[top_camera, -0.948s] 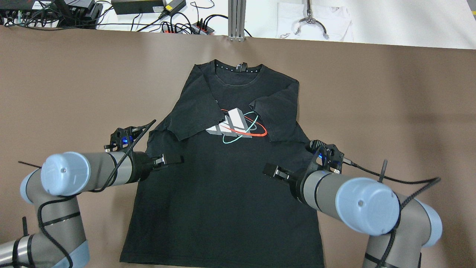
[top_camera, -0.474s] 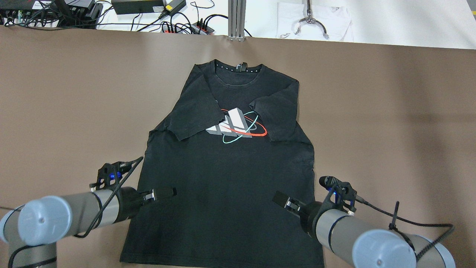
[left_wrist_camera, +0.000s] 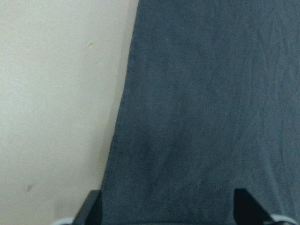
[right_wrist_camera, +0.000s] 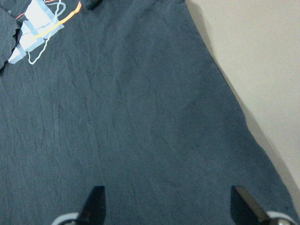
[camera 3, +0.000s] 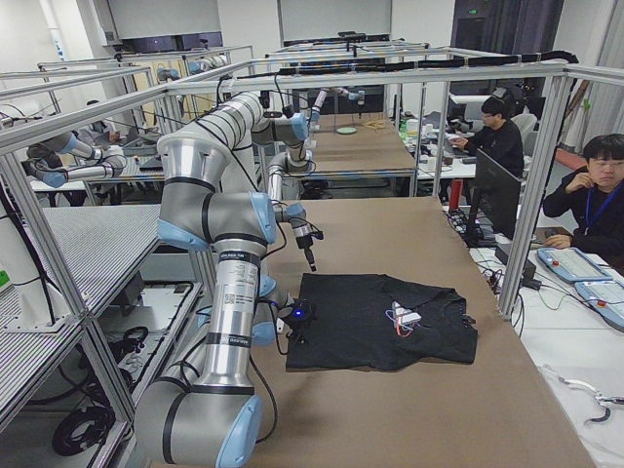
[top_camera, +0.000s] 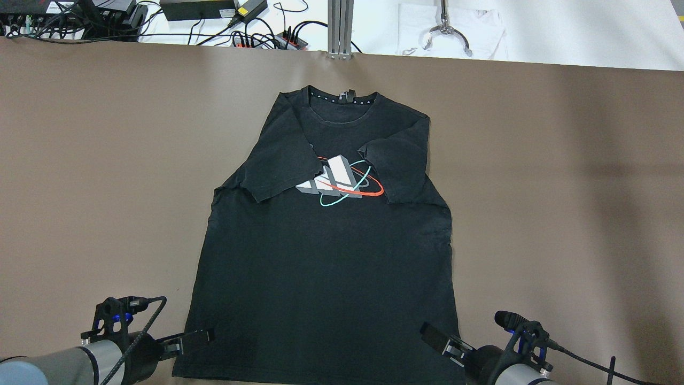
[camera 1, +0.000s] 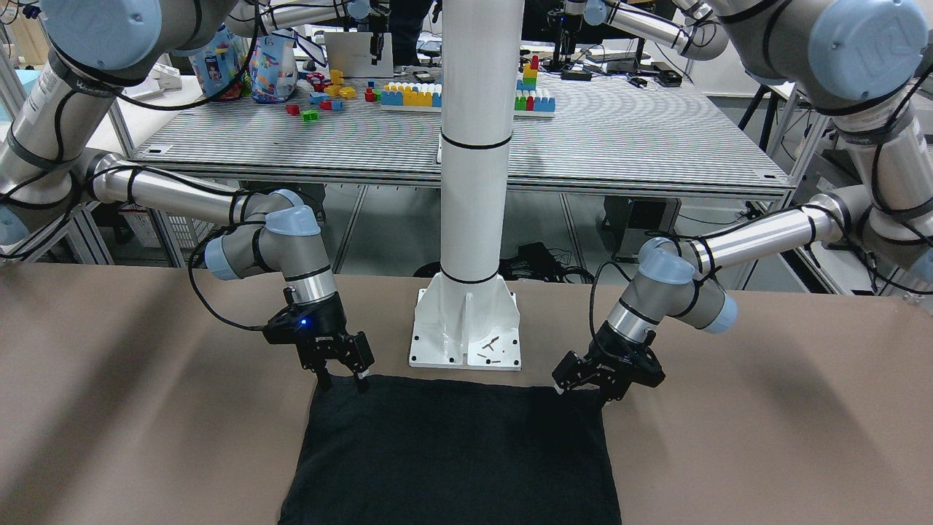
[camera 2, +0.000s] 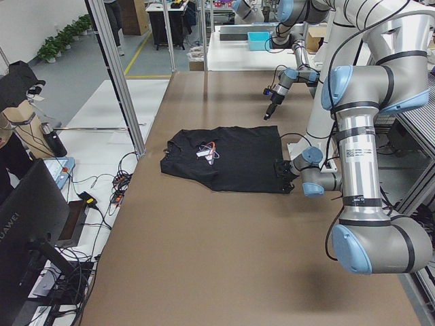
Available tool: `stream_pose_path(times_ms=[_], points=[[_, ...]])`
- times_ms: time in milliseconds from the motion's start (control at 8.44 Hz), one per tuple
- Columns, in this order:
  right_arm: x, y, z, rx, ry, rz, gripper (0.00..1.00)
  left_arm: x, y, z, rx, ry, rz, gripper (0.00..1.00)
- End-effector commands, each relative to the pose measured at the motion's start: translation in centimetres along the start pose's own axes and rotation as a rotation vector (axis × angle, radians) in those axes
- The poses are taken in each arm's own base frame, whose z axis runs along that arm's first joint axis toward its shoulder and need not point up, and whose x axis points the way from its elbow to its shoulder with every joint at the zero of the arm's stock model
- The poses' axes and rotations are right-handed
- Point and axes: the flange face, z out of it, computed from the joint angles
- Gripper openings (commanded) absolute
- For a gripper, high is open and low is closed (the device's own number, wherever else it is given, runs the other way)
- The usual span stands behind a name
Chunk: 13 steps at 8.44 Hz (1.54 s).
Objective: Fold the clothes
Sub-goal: 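Release the sleeves and move both grippers to the hem corners nearest the robot, then grasp the hem corners nearest the robot with both grippers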
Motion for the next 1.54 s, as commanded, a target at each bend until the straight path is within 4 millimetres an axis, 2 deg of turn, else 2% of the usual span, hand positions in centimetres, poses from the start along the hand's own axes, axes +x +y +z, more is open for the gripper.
stream_pose_path(times_ms=[0, 474, 592, 711, 829, 948, 1066, 1303, 1421], points=[[0.1, 0.0, -0.2, 0.006, -0.005, 0.001, 0.93, -1.7, 2.2, 1.2, -0.006, -0.038, 0.032, 1.0], [0.0, -0.1, -0.2, 0.016, -0.01, 0.001, 0.92, -2.4, 3.2, 1.9, 0.008, -0.05, 0.049, 1.0], [0.0, -0.1, -0.2, 0.016, -0.009, 0.0, 0.92, -2.4, 3.2, 1.9, 0.015, -0.048, 0.051, 0.95], [0.1, -0.1, -0.1, 0.017, -0.007, 0.0, 0.92, -2.4, 3.7, 1.9, 0.015, -0.047, 0.056, 0.8], [0.1, -0.1, -0.1, 0.018, -0.008, 0.0, 0.92, -2.4, 3.9, 1.9, 0.007, -0.046, 0.056, 0.57], [0.1, -0.1, -0.1, 0.018, -0.008, 0.0, 0.92, -2.4, 4.0, 1.9, 0.004, -0.048, 0.059, 0.55], [0.1, -0.1, -0.1, 0.02, -0.008, 0.0, 0.92, -2.4, 4.3, 1.9, -0.003, -0.047, 0.062, 0.46], [0.1, -0.1, -0.1, 0.02, -0.008, 0.0, 0.92, -2.3, 4.4, 1.8, -0.006, -0.046, 0.064, 0.37], [0.1, -0.1, -0.1, 0.02, -0.007, -0.001, 0.92, -2.4, 4.4, 1.8, -0.006, -0.048, 0.064, 0.35]])
